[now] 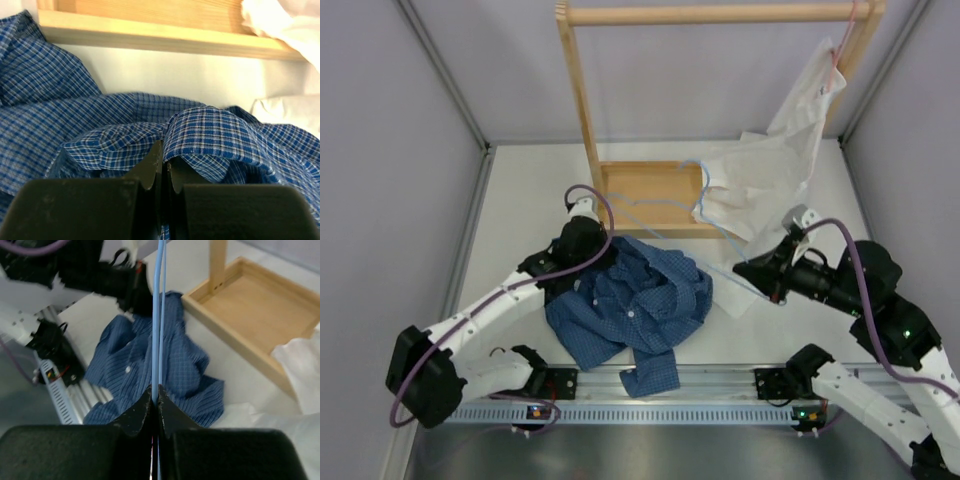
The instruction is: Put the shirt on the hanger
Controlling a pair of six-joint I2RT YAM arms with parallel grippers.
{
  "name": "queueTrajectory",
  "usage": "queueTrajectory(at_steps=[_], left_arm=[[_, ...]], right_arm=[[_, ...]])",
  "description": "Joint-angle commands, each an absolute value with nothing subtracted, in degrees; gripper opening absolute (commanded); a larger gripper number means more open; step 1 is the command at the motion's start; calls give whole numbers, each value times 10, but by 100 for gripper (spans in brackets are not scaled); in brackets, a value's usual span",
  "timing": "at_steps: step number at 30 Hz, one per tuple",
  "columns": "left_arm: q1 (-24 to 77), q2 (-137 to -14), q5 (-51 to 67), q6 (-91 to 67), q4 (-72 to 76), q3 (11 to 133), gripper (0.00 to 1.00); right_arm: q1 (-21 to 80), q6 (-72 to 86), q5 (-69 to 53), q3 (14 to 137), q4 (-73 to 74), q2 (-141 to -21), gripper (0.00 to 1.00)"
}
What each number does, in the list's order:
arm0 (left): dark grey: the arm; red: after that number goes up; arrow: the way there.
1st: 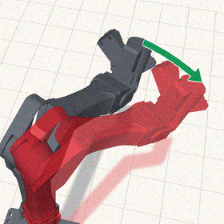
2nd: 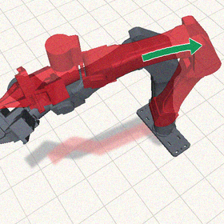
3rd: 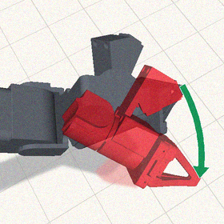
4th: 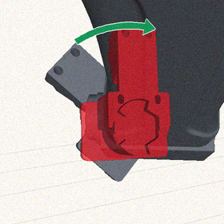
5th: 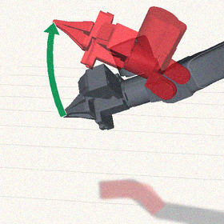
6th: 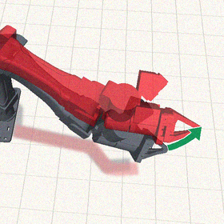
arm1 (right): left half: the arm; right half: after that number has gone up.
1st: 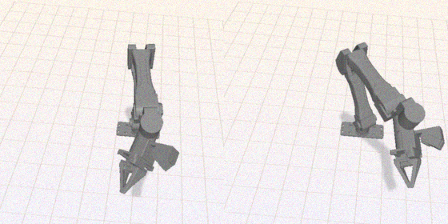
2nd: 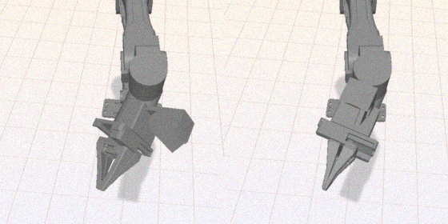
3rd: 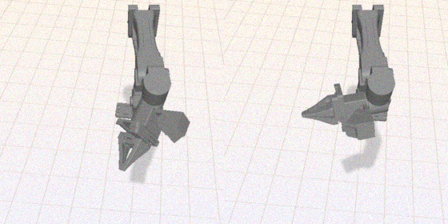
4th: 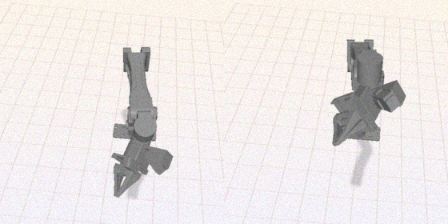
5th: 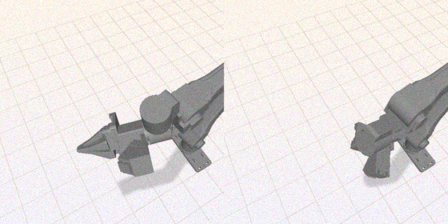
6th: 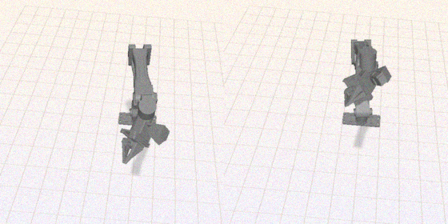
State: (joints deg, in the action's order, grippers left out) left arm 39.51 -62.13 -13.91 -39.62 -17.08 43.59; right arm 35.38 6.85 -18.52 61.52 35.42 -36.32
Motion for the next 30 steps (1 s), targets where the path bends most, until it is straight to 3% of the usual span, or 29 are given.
queueTrajectory(at_steps=[1,6,14,20,30], left_arm=[[331,-670,-21,-353,-123,468,0],[318,-727,17,-337,-122,504,0],[314,-730,40,-345,-117,511,0],[314,-720,88,-354,-112,505,0],[327,-628,186,-379,-73,461,0]], right_arm=[[347,120,-303,543,352,-268,0],[348,130,-292,531,460,-188,0],[347,126,-215,515,528,-178,0],[347,126,-168,508,521,-203,0],[348,118,-223,495,429,-291,0]])
